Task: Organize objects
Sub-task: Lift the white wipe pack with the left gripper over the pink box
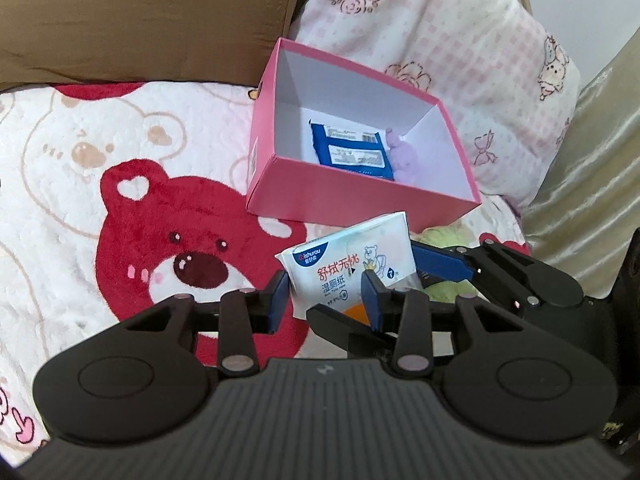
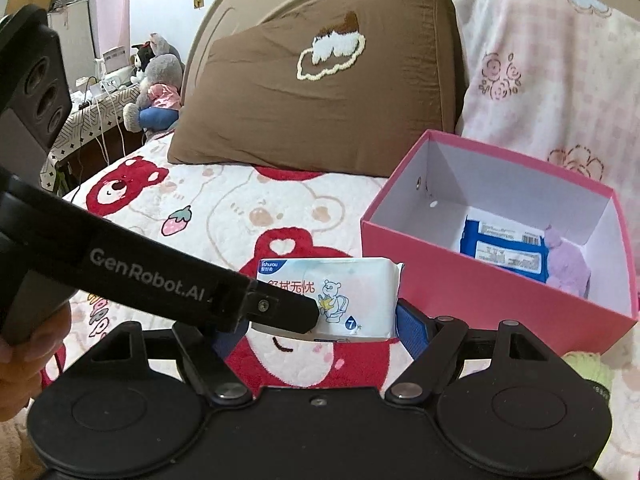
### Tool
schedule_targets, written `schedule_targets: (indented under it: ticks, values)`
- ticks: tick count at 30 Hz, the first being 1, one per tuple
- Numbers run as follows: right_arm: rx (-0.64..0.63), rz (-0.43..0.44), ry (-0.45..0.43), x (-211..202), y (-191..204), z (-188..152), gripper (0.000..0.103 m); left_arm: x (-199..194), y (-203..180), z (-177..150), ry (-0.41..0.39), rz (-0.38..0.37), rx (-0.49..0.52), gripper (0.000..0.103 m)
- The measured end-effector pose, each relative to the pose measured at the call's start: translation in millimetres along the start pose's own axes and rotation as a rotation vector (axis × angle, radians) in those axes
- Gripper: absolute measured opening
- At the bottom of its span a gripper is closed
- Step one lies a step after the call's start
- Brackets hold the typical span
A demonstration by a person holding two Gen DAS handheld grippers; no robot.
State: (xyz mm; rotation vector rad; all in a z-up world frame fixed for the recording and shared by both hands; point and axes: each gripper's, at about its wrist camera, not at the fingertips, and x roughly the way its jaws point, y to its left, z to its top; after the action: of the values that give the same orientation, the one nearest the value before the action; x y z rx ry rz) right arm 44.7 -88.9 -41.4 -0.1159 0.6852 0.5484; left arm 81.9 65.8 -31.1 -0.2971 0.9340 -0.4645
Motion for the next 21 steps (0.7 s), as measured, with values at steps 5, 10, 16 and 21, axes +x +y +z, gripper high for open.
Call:
schedule_targets:
  ticks: [5,10,16,21]
  values:
    - [0.003,-0.011,-0.02,-10,0,3,0.082,-7,-3,3,-0.024,-0.021,-0.017,0.037]
    - [0.039,-0.013,-0.043,-20,-2,8,0.082,-20,-7,6,-0.04,-0.05,-0.049,0.037]
    - [0.053,0.001,-0.039,-28,-4,12,0.082,-27,-24,10,-0.066,-0.023,0.0,0.037]
    - [0.07,0.013,-0.033,-34,-14,17,0.08,-28,-35,20,-0.062,-0.003,0.003,0.037]
